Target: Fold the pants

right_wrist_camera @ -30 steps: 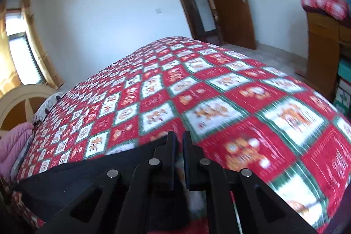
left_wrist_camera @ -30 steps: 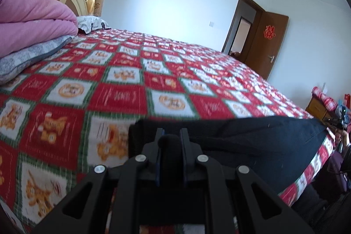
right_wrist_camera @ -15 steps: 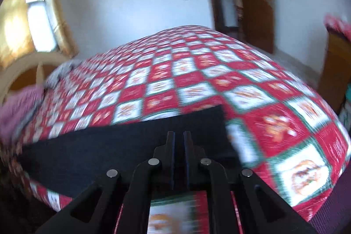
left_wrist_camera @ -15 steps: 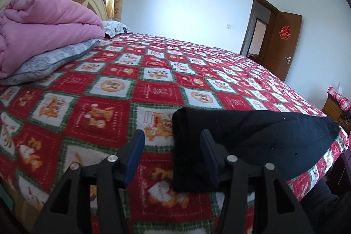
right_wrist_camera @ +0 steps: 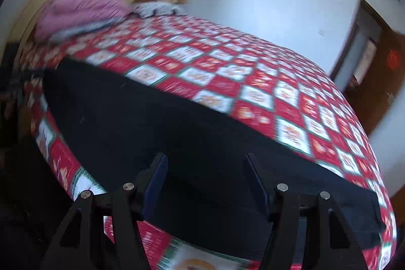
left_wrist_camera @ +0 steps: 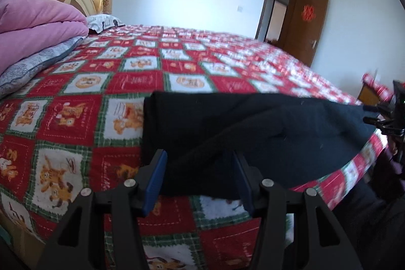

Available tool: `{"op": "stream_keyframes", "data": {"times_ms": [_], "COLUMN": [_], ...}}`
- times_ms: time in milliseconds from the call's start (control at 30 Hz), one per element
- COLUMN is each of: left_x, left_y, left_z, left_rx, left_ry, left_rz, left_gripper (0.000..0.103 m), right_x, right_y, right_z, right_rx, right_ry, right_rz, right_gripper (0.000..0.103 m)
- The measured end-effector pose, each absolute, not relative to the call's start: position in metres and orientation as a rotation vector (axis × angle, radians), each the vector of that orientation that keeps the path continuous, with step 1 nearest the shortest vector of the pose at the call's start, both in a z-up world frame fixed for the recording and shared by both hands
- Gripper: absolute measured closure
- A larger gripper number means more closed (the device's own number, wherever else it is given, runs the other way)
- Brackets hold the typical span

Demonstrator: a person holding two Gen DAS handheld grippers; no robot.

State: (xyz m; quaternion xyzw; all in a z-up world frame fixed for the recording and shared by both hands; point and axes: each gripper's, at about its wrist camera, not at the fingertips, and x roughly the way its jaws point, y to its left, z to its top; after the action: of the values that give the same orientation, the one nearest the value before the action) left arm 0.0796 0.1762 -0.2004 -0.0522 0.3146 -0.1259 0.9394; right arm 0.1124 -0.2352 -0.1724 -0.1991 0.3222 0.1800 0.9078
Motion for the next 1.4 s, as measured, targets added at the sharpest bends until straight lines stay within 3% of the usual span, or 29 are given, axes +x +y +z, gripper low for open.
{"op": "stream_keyframes", "data": {"times_ms": [100,467,533,600,667,767,1100,1400], "left_x": [0.082,0.085,0.086,0.086,0.088,0.09,0.085,0.082], "left_y": [0.175,0.177,0.176,0.174,0.173,0.174,0.187,0.197], "left_z": [-0.207,-0.207,-0.205,-0.202,-0.198,-0.193,-0.176,-0.21], "left_rx": [-0.105,-0.07,-0.052,-0.032,-0.025,-0.01,0.012,0.008], "left_ry": [0.661,0.664,0.665,0.662,0.657,0.641,0.571,0.621], "left_rz": [-0.258,-0.234,-0.224,-0.212,-0.206,-0.189,-0.201,-0.236], "left_gripper": [0.05,0.08,0.084,0.088,0.09,0.091,0.091,0.091], "right_x": [0.116,0.131,0.136,0.14,0.145,0.145,0.109,0.095], "right_y": [-0.214,-0.177,-0.174,-0.174,-0.174,-0.173,-0.183,-0.171], "right_z": [-0.192,-0.231,-0.235,-0.235,-0.234,-0.23,-0.179,-0.243], "right_rx": [-0.472,-0.661,-0.678,-0.654,-0.612,-0.593,-0.532,-0.616], "right_ry": [0.683,0.693,0.696,0.717,0.742,0.733,0.632,0.768], "right_rz": [0.399,0.402,0.394,0.405,0.409,0.402,0.418,0.449], "right_gripper": [0.04,0.04,0.051,0.075,0.093,0.099,0.1,0.1]}}
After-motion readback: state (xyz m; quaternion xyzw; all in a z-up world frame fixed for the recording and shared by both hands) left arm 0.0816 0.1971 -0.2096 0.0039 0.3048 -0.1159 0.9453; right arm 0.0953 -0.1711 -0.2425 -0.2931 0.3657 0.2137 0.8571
